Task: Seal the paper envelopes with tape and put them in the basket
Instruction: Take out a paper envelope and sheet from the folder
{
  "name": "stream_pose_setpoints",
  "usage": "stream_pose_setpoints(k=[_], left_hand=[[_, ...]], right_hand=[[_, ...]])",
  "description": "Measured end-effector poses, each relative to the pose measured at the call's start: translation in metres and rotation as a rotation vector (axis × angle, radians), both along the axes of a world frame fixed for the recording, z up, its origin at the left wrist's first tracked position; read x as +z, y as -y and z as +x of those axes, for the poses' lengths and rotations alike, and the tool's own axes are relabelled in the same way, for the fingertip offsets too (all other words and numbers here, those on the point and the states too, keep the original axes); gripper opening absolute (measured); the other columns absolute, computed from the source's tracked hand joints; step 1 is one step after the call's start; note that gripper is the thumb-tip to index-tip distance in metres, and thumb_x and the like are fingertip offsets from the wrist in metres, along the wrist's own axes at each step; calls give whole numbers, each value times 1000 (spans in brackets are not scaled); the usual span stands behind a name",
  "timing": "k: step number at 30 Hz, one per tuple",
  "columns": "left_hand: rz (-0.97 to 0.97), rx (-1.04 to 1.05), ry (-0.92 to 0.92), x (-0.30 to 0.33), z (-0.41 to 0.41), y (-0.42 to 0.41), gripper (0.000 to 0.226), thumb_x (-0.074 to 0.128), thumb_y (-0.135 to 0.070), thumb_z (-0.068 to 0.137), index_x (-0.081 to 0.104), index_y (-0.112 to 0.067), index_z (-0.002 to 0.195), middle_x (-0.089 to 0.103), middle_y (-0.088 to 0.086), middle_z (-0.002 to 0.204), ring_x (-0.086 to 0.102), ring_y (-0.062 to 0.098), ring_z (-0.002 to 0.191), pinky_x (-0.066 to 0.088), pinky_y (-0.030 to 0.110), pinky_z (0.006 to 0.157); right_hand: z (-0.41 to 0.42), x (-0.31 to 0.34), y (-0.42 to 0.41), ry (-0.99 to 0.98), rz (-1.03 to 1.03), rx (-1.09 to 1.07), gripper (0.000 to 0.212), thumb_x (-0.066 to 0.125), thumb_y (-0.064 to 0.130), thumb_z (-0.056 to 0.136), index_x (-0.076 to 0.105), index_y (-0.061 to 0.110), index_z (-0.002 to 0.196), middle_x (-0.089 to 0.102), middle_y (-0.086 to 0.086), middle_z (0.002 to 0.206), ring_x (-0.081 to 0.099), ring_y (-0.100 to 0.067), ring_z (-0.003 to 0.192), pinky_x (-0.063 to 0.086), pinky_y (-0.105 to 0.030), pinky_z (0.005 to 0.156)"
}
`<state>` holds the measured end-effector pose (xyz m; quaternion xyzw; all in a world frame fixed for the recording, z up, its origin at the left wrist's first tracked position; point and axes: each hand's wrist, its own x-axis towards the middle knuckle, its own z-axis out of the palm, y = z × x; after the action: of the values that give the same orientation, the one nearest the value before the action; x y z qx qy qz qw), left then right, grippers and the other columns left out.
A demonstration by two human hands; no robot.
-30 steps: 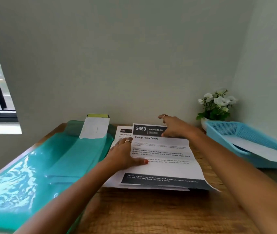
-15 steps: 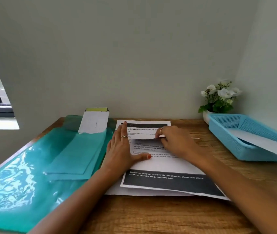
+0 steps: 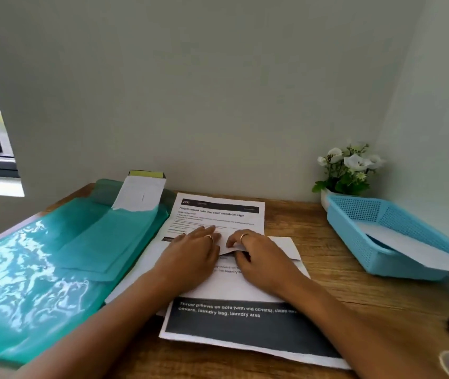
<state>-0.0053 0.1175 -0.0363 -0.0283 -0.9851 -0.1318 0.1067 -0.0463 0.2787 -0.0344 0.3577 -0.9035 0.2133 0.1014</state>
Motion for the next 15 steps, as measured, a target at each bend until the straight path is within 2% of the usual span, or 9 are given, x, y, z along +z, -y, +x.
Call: stream_pose_setpoints(k=[2, 4, 6, 7, 9, 15], left_hand=[[8, -41, 37, -4, 1, 3, 47, 26, -36, 101, 24, -28, 147, 18, -10, 155, 13, 7, 143, 10, 34, 117], [13, -52, 42, -7, 1, 5, 48, 25, -36, 101, 22, -28, 148, 17, -10, 155, 11, 6, 143, 9, 35, 118], [-16, -48, 50, -8, 2, 5, 49, 24, -37, 101, 19, -28, 149, 15, -11, 156, 9, 5, 143, 8, 34, 117], [-26, -44, 61, -9, 2, 5, 49, 23, -37, 101, 17, -28, 149, 13, -12, 156, 8, 4, 143, 7, 33, 117], [-47, -33, 86, -9, 1, 6, 50, 21, -39, 101, 12, -29, 150, 9, -13, 156, 4, 2, 142, 4, 32, 116], [-76, 1, 147, -10, 1, 8, 51, 15, -43, 100, 2, -34, 149, -2, -18, 155, -5, 0, 141, -1, 30, 117]], right_hand=[[1, 0, 0, 19, -2, -17, 25, 48, 29, 93, 54, 25, 116, 55, 7, 124, 51, -14, 112, 38, -24, 90], [2, -2, 2, 63, 46, -20, 41, 45, 43, 94, 47, 25, 130, 47, 8, 137, 44, -14, 125, 34, -25, 101], [2, -5, 5, 85, 175, -5, 55, 33, 48, 97, 28, 25, 147, 27, 6, 155, 24, -12, 141, 18, -29, 115], [1, -6, 7, 87, 245, 1, 56, 27, 46, 99, 18, 24, 150, 15, 6, 158, 13, -10, 144, 9, -30, 118], [-1, -7, 8, 102, 320, -3, 54, 18, 41, 101, 7, 25, 152, 2, 8, 160, 1, -5, 145, 0, -31, 119], [-1, -2, 4, 236, 391, -111, 57, 11, 48, 100, -3, 27, 151, -11, 10, 158, -9, -7, 145, -8, -38, 117]])
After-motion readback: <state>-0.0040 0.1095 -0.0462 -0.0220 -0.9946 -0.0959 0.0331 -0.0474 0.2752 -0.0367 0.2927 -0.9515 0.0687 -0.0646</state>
